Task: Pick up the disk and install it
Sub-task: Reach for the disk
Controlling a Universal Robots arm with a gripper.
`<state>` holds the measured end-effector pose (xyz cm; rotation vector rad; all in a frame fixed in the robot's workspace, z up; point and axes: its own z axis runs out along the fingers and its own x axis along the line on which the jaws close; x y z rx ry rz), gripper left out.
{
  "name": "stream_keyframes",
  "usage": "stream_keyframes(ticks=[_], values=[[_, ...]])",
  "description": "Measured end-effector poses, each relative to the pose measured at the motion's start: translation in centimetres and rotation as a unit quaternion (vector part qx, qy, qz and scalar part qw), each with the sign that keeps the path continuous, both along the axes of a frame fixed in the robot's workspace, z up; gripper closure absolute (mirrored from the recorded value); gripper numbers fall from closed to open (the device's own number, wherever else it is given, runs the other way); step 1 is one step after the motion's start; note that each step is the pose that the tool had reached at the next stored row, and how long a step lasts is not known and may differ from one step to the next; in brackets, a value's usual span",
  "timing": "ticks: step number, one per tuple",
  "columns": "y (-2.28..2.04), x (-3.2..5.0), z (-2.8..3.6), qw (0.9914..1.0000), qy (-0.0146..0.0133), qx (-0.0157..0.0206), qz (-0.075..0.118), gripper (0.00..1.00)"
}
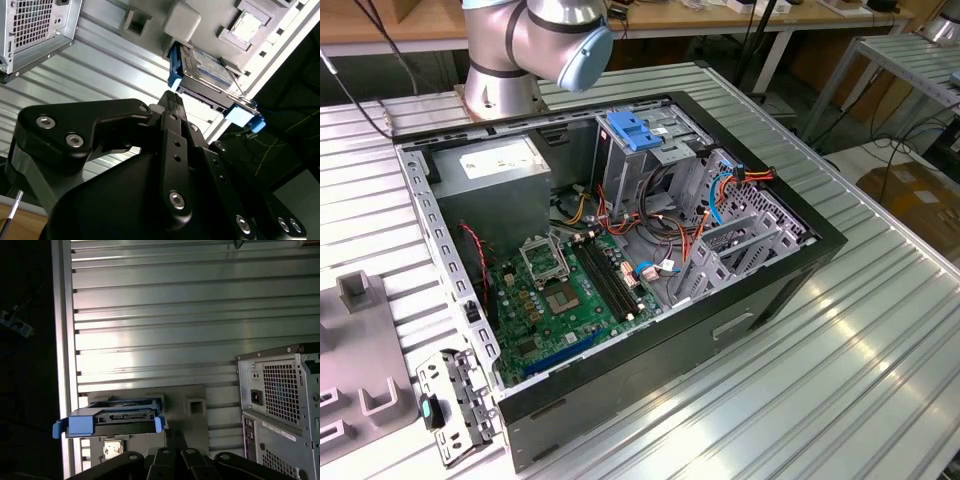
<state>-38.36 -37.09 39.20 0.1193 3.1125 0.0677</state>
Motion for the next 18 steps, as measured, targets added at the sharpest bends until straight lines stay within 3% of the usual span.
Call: stream_keyframes(ticks=[6, 18], values=[[0.00, -3.29, -0.03, 1.00000, 0.0001, 0.0000, 0.000, 0.89], [0.00, -7.94, -0.12, 1.00000, 0.0025, 0.0000, 0.000, 0.89]])
